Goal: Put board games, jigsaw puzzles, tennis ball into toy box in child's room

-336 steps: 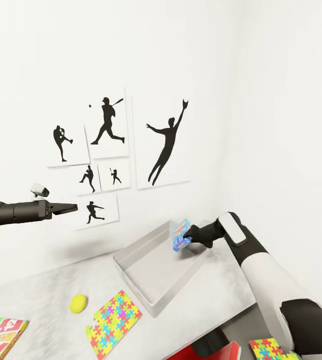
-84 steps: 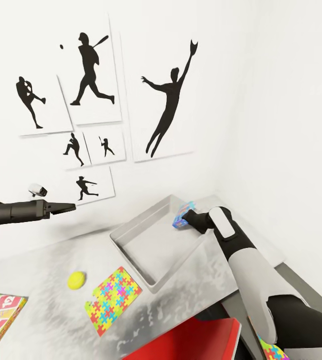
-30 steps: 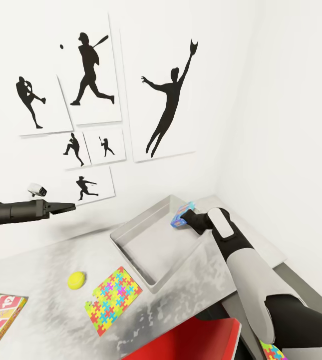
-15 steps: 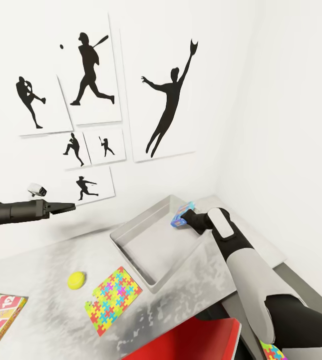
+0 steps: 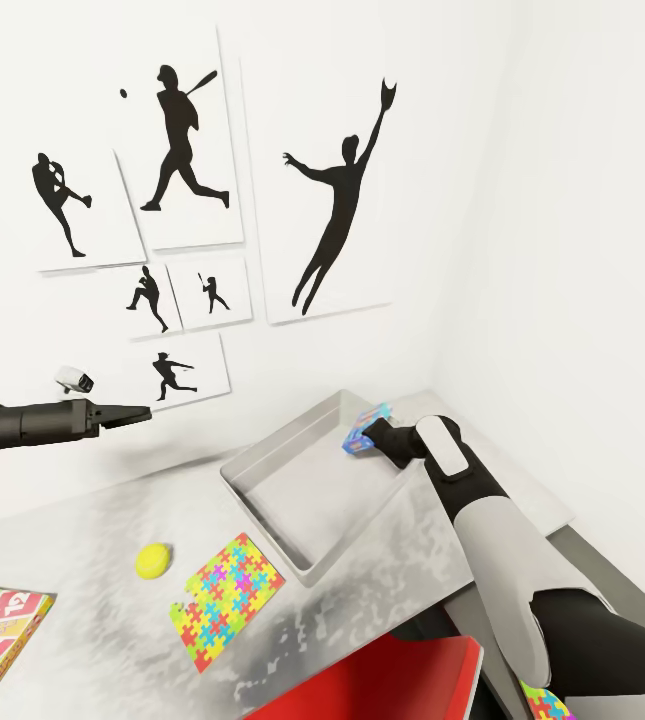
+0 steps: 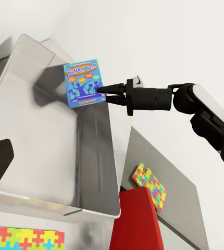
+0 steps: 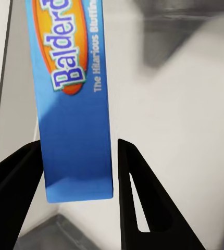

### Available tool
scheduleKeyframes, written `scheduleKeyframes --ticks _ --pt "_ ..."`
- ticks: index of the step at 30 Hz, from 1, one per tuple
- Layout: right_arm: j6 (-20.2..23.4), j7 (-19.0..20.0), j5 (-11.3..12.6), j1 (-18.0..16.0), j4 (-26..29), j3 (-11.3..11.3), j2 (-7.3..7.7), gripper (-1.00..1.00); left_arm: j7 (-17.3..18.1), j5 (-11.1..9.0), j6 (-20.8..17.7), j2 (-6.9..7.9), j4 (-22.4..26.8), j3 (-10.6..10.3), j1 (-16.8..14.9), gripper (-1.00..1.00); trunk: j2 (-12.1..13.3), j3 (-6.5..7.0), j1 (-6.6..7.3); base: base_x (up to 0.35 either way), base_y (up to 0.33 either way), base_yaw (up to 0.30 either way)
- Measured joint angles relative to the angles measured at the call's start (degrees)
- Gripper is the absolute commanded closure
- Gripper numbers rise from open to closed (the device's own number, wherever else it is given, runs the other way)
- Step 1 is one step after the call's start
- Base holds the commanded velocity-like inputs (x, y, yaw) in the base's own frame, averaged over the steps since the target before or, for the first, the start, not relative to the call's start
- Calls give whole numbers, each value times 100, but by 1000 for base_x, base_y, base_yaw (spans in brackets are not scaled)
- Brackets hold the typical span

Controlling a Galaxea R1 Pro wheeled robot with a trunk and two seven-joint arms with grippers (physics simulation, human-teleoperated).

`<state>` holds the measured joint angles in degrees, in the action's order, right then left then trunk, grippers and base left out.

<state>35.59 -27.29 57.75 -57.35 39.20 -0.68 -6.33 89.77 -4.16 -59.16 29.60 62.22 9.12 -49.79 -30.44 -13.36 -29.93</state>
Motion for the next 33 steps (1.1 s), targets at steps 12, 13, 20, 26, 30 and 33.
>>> scheduleKeyframes --ticks 12,13,20,26,30,33 --pt "5 -2 68 0 -9 3 -12 100 0 0 0 0 0 -4 0 -100 0 0 0 0 0 0" --pt "7 -2 78 0 -9 3 -18 100 0 0 0 0 0 -4 0 -100 0 0 0 0 0 0" --pt "9 0 180 0 -9 4 -42 100 0 0 -1 0 0 -4 0 -100 0 0 0 0 0 0" --pt "9 -2 185 0 -15 4 -43 100 0 0 -1 0 0 -2 0 -100 0 0 0 0 0 0" --pt "10 -7 178 0 -17 4 -44 100 0 0 0 0 0 -1 0 -100 0 0 0 0 0 0" --pt "9 -7 178 0 -17 4 -44 -100 0 0 0 0 0 -1 0 -100 0 0 0 0 0 0"
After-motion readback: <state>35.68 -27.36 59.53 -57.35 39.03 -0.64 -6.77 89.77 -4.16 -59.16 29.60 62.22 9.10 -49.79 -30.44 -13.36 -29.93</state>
